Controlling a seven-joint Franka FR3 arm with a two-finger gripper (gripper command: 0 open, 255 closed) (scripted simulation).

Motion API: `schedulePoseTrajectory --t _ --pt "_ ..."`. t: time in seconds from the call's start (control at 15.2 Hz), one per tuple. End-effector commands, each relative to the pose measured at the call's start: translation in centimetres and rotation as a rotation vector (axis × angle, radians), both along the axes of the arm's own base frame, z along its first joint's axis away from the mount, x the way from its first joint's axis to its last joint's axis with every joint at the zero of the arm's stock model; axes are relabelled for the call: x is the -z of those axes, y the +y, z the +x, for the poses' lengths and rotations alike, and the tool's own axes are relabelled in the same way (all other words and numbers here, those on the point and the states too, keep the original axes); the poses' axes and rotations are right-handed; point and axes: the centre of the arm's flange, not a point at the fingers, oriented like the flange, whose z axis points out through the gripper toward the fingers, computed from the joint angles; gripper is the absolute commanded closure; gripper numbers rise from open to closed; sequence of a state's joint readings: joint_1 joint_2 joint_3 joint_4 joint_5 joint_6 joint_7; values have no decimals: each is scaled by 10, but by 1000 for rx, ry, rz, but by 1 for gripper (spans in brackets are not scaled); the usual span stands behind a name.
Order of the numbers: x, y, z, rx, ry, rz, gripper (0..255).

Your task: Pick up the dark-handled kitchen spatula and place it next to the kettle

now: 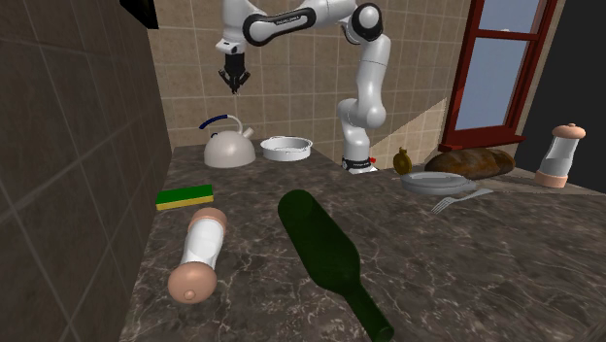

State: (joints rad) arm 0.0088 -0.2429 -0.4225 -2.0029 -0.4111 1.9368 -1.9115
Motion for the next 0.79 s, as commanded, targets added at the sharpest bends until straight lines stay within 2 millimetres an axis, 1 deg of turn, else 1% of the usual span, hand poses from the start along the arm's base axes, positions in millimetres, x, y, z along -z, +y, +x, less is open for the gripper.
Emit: schedulePoseTrajectory --t 0.0,0.73 --pt "11 0 0 0 0 0 255" --pt "69 0 0 0 0 0 255"
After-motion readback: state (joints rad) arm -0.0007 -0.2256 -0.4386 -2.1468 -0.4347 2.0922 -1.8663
